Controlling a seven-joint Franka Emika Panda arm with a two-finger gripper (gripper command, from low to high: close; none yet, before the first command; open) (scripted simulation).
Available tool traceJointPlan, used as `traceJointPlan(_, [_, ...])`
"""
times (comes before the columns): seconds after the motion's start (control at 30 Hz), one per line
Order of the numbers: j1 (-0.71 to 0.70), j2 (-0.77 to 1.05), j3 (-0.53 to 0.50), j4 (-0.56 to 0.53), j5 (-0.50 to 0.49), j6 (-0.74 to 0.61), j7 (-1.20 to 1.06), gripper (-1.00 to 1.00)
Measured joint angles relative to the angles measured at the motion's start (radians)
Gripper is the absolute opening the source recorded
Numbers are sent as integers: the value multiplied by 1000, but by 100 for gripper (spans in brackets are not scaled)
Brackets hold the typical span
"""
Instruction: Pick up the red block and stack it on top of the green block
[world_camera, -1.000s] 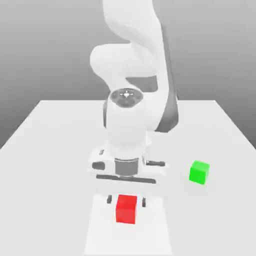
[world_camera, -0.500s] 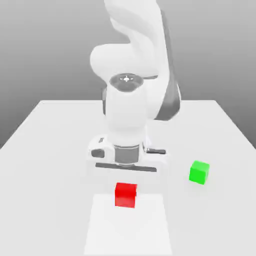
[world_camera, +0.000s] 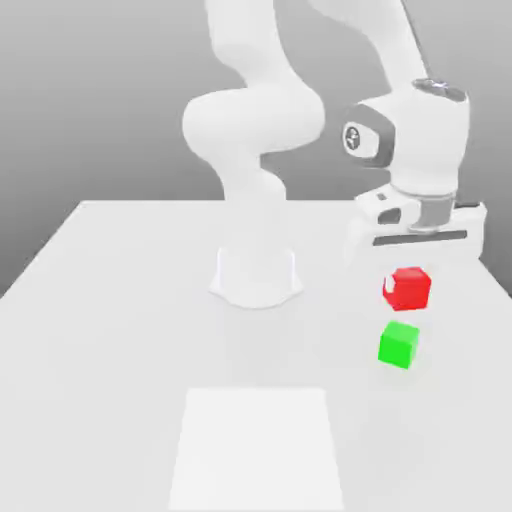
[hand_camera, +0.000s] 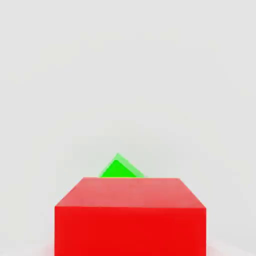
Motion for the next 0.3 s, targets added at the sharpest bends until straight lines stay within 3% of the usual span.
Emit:
traceJointPlan(0.2, [-86, 186, 44, 3, -158, 178, 109, -100])
traceJointPlan(0.23, [-86, 212, 43, 4, -162, 204, 111, 100])
traceJointPlan(0.3, [-86, 212, 43, 4, -162, 204, 111, 100])
